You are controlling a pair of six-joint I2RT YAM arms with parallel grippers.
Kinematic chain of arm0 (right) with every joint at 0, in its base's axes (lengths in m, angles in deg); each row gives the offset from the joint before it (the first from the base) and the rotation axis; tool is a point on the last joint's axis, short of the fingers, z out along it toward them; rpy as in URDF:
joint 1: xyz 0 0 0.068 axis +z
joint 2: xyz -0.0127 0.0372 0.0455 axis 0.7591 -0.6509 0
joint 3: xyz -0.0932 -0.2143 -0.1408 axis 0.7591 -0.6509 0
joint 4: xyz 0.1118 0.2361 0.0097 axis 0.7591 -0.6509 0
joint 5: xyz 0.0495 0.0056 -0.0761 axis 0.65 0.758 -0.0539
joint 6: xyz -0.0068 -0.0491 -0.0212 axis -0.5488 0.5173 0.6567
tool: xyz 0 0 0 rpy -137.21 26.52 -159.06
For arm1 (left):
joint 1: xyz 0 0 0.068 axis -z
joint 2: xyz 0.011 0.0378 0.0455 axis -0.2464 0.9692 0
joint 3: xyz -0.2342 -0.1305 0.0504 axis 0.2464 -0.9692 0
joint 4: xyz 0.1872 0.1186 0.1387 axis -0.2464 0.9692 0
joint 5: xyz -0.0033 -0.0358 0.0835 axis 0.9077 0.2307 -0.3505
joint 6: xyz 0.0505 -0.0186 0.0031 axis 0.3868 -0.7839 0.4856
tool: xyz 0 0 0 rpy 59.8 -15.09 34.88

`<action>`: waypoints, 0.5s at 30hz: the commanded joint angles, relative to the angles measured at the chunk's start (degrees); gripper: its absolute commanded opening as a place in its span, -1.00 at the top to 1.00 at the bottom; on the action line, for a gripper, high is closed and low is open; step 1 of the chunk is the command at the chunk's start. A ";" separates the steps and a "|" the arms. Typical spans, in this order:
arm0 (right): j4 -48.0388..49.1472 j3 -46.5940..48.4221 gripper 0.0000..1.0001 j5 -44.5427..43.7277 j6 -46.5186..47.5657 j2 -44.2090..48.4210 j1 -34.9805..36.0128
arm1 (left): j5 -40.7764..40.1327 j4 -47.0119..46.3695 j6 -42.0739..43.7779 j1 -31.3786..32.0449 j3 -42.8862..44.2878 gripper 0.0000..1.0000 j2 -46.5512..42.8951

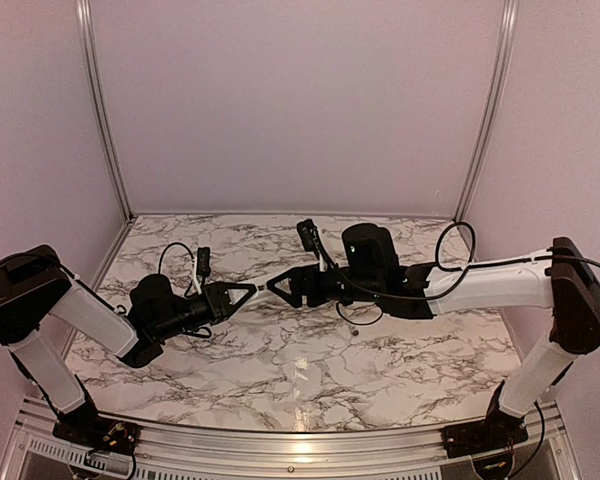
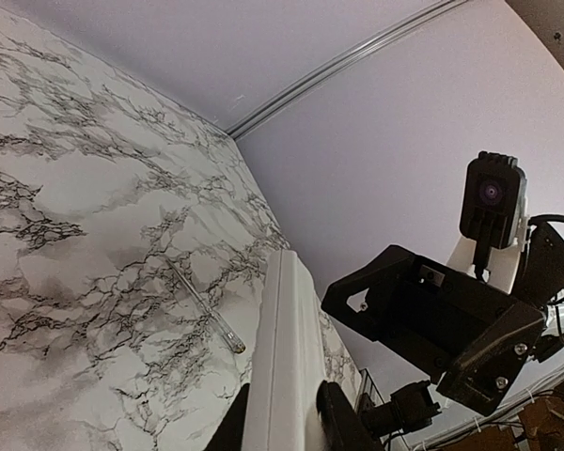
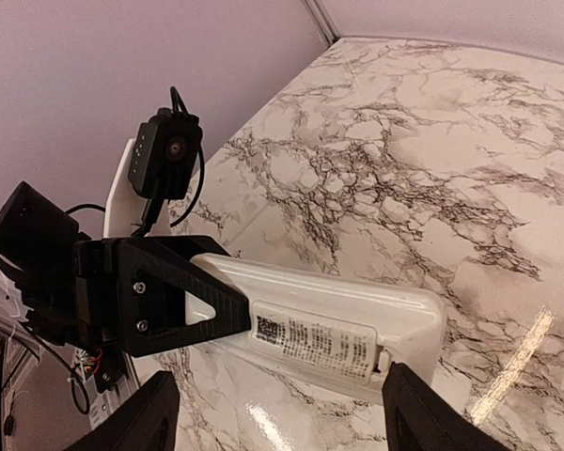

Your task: Unload the batteries from the remote control

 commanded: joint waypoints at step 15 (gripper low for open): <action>0.50 4.47 -0.43 -1.39 -0.40 -2.91 0.63 | 0.04 -3.67 -0.05 -0.13 -0.04 1.00 -0.26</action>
